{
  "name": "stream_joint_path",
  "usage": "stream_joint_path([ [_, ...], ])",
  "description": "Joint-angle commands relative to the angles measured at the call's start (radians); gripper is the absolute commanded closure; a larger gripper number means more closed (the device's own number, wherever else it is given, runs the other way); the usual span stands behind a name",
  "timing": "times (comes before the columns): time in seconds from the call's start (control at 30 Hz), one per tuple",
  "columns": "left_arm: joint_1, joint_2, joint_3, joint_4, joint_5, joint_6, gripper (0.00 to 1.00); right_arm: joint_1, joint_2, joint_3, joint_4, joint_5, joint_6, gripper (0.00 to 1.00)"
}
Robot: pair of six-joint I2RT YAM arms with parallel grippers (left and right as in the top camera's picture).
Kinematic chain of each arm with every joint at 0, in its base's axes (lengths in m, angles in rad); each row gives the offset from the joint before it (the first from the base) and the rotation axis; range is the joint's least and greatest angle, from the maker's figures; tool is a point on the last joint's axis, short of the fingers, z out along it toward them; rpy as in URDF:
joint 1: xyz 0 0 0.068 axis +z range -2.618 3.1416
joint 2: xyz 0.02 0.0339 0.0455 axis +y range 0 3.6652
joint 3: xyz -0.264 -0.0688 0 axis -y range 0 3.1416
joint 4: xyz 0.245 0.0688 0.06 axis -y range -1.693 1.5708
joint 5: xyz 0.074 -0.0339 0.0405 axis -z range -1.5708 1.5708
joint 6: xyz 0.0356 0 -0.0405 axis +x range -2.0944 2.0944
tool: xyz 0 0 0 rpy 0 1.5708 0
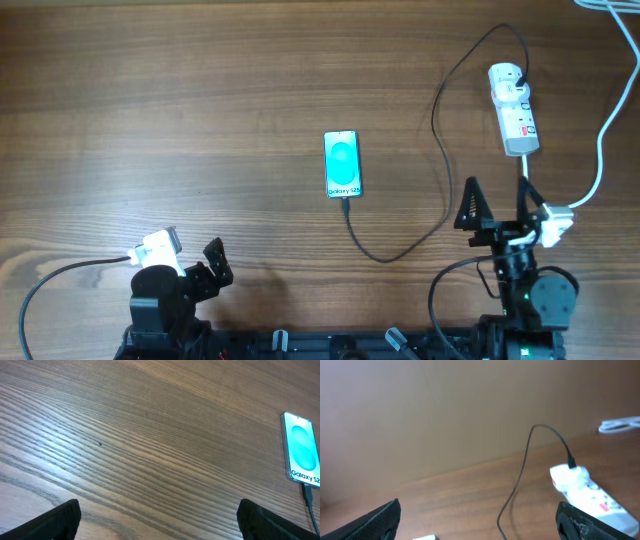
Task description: Plug charger to phone and switch on socket
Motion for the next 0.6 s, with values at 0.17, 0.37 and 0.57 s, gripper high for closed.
stream_joint_path([
  [0.17,-0.003,-0.006,-0.005,0.002,-0.006,-0.009,0.0,0.004,-0.016,-0.031,-0.039,0.056,-0.013,0.0],
  [0.37,-0.003,-0.006,-0.005,0.002,-0.006,-0.009,0.0,0.004,-0.016,-0.031,-0.039,0.055,-0.027,0.0],
  [0.57,-0.003,-0.006,-0.005,0.002,-0.006,-0.009,0.0,0.004,-0.016,-0.031,-0.039,0.055,-0.026,0.0],
])
